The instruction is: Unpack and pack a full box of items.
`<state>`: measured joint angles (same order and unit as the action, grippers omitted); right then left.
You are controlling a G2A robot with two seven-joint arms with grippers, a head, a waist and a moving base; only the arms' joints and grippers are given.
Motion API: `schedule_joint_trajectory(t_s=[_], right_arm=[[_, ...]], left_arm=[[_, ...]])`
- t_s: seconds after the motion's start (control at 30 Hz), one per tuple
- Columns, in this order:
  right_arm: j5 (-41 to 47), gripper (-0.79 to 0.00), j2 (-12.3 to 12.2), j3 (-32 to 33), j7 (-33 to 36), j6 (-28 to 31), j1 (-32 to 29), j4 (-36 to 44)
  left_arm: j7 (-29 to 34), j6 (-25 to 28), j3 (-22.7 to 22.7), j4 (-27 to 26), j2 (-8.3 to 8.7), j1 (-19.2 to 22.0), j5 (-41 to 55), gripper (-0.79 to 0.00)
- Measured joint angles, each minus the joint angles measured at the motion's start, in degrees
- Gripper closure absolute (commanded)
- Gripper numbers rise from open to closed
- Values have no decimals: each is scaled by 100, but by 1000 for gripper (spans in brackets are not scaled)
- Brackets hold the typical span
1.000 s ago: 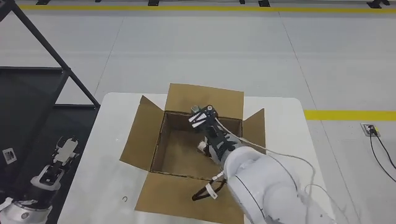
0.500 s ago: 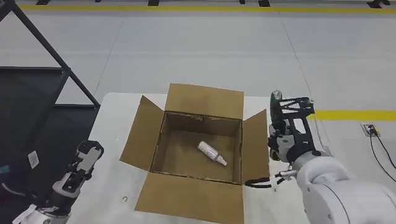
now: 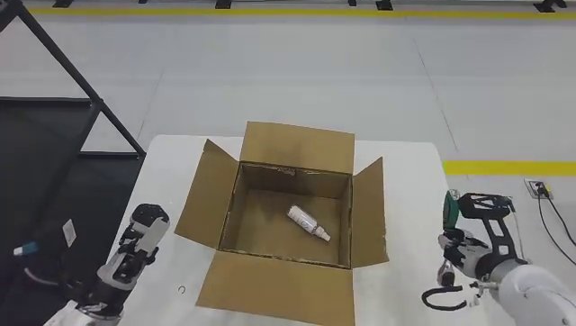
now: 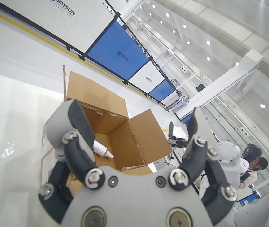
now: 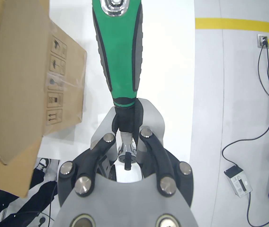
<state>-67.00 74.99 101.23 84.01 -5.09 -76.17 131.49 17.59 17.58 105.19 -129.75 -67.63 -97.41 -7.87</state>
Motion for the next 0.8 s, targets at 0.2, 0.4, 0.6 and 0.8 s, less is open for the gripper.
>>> schedule_joint_trajectory(t_s=[0.2,0.4,0.6,0.8], right_arm=[[475,0,-49,-3,-916,780,97,-1349],[229,0,-85,-306,-1178,540,841,-2491],[189,0,-90,-365,-1122,453,1037,-2724],[159,0,-89,-425,-1230,443,996,-2764]], left_arm=[[-129,-60,-77,-52,-10,-2,-109,-785],[-135,-68,-91,-51,-11,0,-123,-785],[-134,-67,-90,-51,-11,0,-122,-785],[-134,-67,-90,-51,-11,0,-122,-785]])
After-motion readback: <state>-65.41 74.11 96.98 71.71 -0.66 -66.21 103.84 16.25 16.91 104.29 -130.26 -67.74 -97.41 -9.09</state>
